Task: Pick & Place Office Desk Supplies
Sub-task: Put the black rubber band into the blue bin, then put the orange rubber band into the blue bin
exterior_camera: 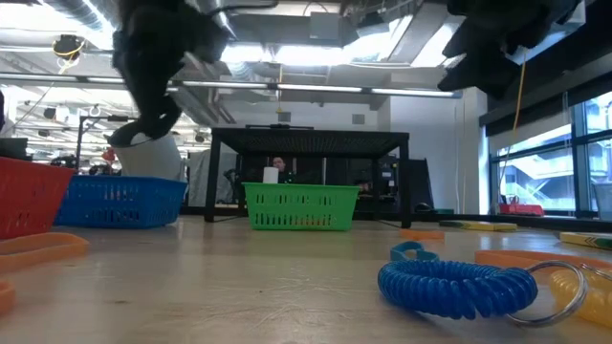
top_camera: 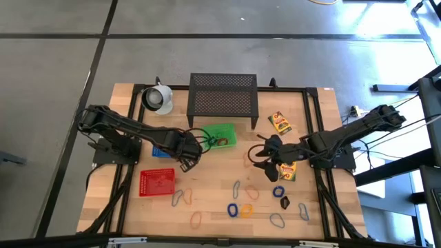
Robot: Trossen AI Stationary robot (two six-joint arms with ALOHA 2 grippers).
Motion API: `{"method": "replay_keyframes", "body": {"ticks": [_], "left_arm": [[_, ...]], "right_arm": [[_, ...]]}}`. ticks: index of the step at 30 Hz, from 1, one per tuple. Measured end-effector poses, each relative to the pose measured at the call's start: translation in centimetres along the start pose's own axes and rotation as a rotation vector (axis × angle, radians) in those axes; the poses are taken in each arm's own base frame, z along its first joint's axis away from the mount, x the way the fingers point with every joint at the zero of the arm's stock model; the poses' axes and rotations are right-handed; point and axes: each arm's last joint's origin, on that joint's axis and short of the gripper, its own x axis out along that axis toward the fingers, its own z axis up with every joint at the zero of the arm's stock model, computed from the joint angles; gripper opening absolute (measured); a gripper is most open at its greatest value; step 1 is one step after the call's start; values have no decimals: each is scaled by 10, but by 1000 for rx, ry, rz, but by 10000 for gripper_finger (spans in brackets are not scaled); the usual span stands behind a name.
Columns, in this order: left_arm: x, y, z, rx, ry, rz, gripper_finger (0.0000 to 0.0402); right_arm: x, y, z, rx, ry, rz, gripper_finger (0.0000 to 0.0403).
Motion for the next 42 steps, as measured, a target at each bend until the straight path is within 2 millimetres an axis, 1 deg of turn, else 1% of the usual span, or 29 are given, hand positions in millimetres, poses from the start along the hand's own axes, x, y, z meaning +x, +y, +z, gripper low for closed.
{"method": "replay_keyframes", "body": {"ticks": [4, 12, 15, 19, 22, 25, 28, 32, 36, 40, 42], "left_arm": [[19, 16, -12, -60, 45, 16, 4], [51, 44, -29, -252, 0, -41, 4], [62, 50, -34, -314, -16, -50, 4], [72, 53, -38, -358, -16, -45, 4], [72, 53, -38, -375, -40, -36, 5], [72, 53, -38, -390, -56, -25, 20], [72, 52, -38, -376, -26, -44, 51], [72, 51, -39, -353, 12, -69, 100], [67, 52, -39, -315, 15, -98, 140], [44, 56, -36, -266, -29, -150, 156], [33, 60, -37, -245, -51, -173, 156]], "right_arm": [[6, 1, -3, 10, 19, -14, 221], [24, 0, -11, 21, 64, -76, 214], [33, -2, -15, 50, 82, -119, 214], [47, -5, -22, 116, 118, -168, 214], [58, -9, -26, 183, 142, -210, 214], [68, -14, -30, 247, 162, -255, 214], [77, -17, -35, 277, 202, -268, 214], [86, -19, -40, 268, 262, -260, 217], [89, -18, -41, 188, 293, -213, 231], [89, -18, -41, 53, 356, -136, 249], [89, -17, -42, -55, 386, -88, 256]]}}
